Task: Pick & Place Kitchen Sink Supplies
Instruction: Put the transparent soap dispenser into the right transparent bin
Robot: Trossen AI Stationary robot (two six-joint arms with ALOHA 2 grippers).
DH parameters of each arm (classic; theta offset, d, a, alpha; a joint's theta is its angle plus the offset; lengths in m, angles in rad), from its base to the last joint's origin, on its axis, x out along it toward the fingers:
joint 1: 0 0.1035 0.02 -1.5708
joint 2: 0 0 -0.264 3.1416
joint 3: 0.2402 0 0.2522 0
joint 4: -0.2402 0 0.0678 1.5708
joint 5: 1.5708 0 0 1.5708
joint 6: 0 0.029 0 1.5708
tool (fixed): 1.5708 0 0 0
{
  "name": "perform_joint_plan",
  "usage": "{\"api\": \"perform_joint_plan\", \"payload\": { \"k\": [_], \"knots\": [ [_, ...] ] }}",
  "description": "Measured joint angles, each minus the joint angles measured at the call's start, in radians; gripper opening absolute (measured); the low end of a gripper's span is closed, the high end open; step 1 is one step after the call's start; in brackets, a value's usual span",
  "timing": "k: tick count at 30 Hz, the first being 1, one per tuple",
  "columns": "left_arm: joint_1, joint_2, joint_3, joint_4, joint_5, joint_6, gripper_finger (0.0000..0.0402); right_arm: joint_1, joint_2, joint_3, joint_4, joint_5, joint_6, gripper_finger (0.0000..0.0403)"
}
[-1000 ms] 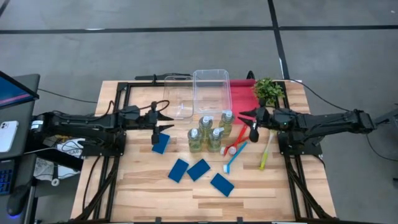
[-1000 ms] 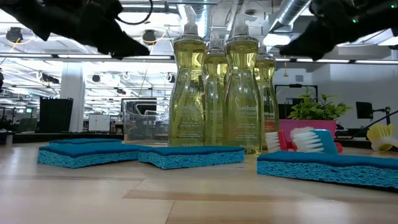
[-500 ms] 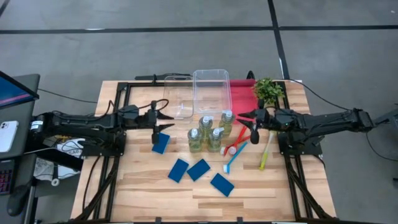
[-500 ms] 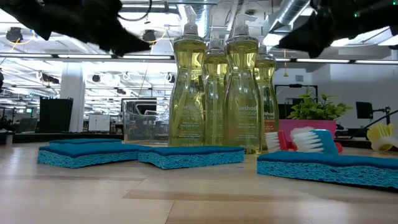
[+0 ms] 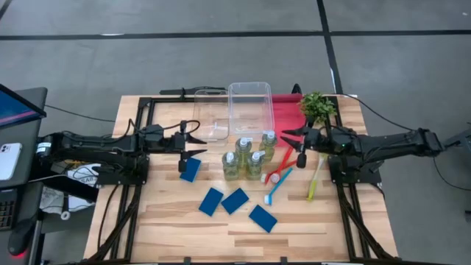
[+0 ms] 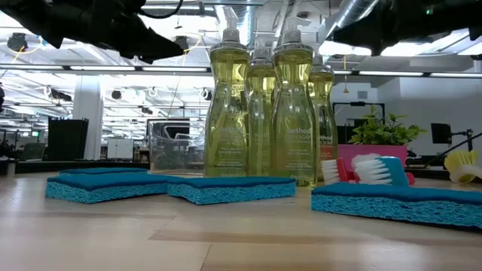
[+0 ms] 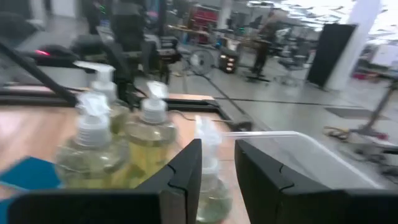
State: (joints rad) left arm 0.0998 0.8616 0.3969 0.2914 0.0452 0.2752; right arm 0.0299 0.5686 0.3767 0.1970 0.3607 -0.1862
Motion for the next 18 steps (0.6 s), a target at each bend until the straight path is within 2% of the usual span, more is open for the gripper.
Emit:
{"api": "perform_joint_plan", "payload": {
  "k": [3,10,18],
  "knots": [
    [0.0,0.0,0.0,0.006,0.0,0.005,0.0118,0.002,0.015,0.0,0.027,0.036,0.001,0.009],
    [0.0,0.0,0.0,0.009,0.0,0.006,0.0118,0.002,0.021,0.0,0.043,0.033,0.003,0.0096],
    [0.0,0.0,0.0,0.009,0.0,0.008,0.0118,0.002,0.021,0.0,0.044,0.034,0.003,0.0152]
  ]
}}
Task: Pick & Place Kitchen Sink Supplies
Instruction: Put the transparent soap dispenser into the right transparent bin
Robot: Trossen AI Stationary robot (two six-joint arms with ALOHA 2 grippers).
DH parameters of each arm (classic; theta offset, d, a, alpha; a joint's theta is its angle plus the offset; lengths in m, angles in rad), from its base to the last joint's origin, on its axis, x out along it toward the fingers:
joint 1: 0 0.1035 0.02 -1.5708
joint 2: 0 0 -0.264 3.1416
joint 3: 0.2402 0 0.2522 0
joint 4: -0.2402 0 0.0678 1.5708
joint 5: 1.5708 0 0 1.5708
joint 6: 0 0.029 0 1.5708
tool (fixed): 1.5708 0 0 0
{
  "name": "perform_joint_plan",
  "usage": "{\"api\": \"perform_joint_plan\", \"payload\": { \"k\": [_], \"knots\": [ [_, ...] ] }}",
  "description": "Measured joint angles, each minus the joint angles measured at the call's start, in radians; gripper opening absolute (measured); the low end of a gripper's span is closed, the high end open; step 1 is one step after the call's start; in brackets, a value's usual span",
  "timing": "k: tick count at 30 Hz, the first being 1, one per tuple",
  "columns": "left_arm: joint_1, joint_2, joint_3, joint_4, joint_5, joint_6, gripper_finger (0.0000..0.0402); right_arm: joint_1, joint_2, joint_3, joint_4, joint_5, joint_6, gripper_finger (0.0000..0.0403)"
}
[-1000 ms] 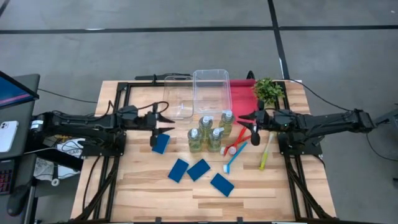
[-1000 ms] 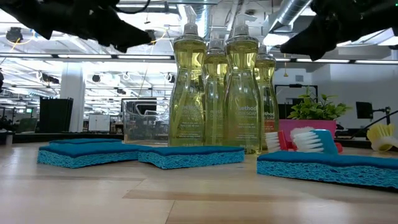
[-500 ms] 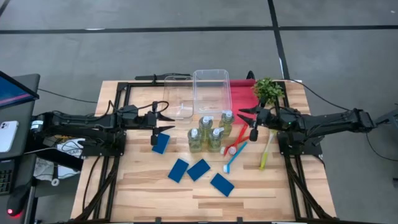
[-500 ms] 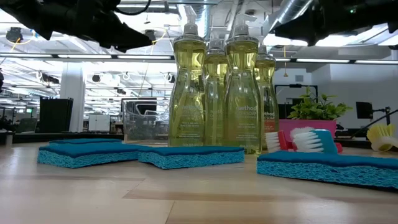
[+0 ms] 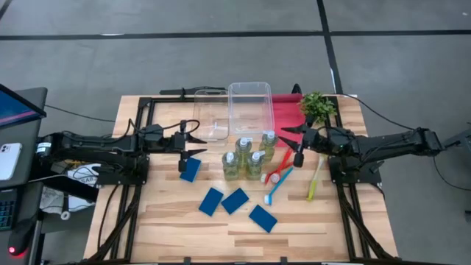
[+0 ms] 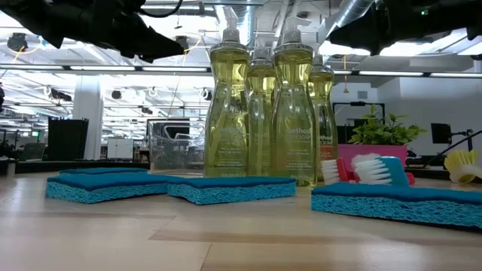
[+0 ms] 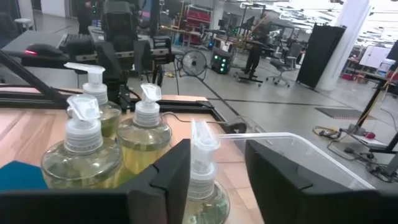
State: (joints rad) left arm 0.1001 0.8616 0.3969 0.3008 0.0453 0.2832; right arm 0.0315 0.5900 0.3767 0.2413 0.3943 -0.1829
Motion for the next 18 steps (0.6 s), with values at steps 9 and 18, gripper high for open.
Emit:
{"api": "perform_joint_plan", "payload": {
  "k": [9,18],
  "knots": [
    [0.0,0.0,0.0,0.006,0.0,-0.002,0.0118,-0.002,0.027,0.0,-0.005,0.0,0.052,0.0214],
    [0.0,0.0,0.0,0.013,0.0,-0.003,0.0118,-0.066,0.086,0.0,0.052,0.0,0.053,0.0227]
  ]
}}
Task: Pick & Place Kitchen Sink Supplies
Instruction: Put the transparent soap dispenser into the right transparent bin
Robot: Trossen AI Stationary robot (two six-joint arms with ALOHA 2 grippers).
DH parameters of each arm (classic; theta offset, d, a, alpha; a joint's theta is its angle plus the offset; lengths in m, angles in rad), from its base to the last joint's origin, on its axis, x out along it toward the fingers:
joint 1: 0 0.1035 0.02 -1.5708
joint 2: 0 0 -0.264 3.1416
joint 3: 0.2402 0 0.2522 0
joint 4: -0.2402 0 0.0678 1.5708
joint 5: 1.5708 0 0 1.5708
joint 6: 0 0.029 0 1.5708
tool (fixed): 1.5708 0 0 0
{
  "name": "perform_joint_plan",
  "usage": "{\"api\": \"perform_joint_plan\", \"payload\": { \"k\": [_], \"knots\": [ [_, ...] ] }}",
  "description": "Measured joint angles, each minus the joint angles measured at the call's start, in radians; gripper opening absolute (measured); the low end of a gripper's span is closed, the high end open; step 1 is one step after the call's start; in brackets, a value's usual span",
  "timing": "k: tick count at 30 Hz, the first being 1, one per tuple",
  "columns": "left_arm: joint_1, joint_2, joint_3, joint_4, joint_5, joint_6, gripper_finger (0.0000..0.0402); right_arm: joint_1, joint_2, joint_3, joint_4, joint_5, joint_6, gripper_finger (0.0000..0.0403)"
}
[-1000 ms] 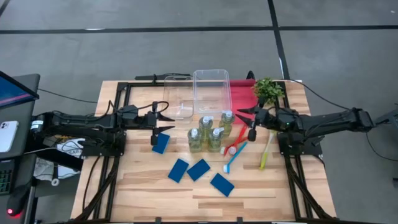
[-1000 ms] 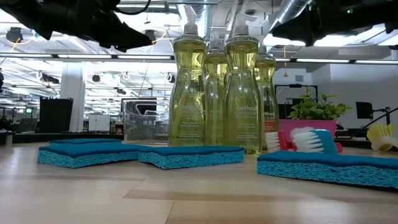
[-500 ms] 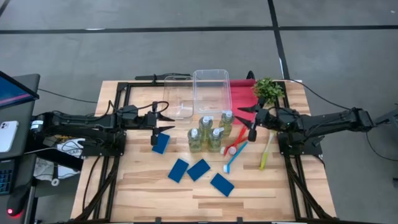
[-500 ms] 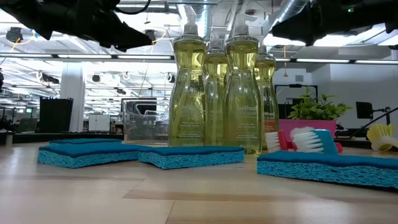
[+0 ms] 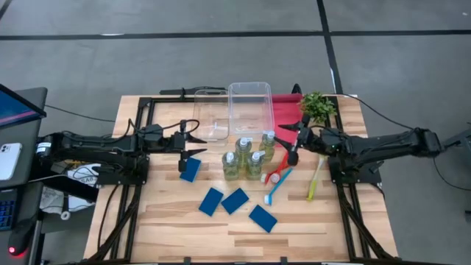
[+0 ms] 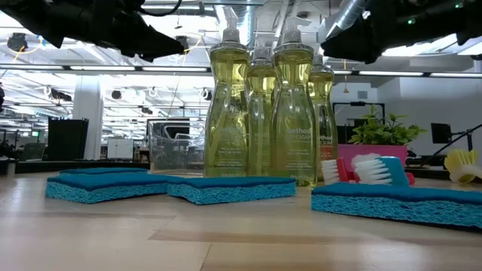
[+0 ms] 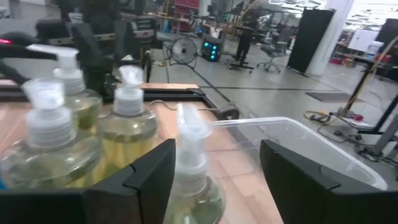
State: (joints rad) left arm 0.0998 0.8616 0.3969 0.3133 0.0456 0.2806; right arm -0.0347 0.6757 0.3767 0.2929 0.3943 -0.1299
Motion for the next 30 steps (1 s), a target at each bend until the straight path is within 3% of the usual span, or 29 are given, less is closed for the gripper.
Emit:
{"api": "perform_joint_plan", "payload": {
  "k": [12,30],
  "knots": [
    [0.0,0.0,0.0,0.002,0.0,0.0,0.0118,-0.032,0.072,0.003,0.054,-0.004,0.042,0.0224],
    [0.0,0.0,0.0,0.002,0.0,0.0,0.0118,-0.034,0.231,0.112,0.052,-0.055,0.042,0.0214]
  ]
}}
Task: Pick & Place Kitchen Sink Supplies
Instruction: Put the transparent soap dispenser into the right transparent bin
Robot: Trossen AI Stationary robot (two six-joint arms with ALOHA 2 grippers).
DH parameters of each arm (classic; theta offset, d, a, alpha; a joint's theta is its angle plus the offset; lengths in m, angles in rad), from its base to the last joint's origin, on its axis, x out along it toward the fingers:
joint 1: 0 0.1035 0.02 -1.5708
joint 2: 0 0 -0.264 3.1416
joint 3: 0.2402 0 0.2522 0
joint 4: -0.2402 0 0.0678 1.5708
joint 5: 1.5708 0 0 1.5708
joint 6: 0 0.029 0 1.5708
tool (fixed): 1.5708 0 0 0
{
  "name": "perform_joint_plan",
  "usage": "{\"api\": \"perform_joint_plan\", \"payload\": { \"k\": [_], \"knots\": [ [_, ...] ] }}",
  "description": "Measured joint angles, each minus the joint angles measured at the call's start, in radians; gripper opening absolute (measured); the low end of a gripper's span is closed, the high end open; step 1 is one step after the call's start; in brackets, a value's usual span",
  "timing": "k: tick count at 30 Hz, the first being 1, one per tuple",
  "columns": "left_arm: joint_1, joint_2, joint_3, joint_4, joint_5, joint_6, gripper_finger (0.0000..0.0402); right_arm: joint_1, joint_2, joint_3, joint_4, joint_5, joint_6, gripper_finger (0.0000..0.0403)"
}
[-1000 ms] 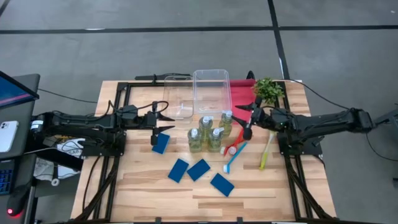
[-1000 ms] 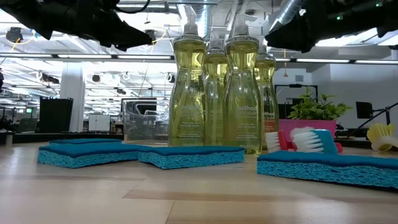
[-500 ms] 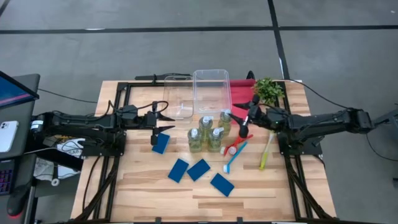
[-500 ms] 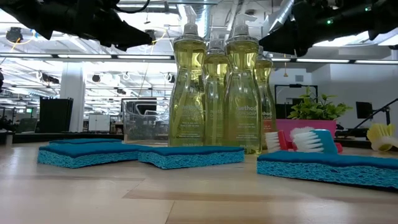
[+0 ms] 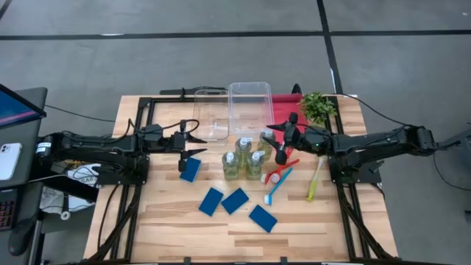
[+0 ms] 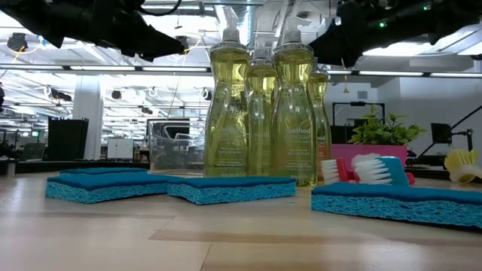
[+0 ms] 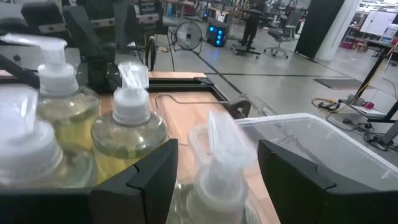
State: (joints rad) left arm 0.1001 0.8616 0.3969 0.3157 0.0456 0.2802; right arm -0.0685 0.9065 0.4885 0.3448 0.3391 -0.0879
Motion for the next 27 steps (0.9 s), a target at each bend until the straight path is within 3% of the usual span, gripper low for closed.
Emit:
{"api": "perform_joint_plan", "payload": {
  "k": [10,27],
  "knots": [
    [0.0,0.0,0.0,0.0,0.0,0.0,0.0118,0.0,0.031,0.038,-0.001,0.001,0.0,0.0184],
    [0.0,0.0,0.0,0.0,0.0,0.0,0.0118,0.001,0.028,0.038,-0.026,0.001,-0.022,0.0068]
  ]
}}
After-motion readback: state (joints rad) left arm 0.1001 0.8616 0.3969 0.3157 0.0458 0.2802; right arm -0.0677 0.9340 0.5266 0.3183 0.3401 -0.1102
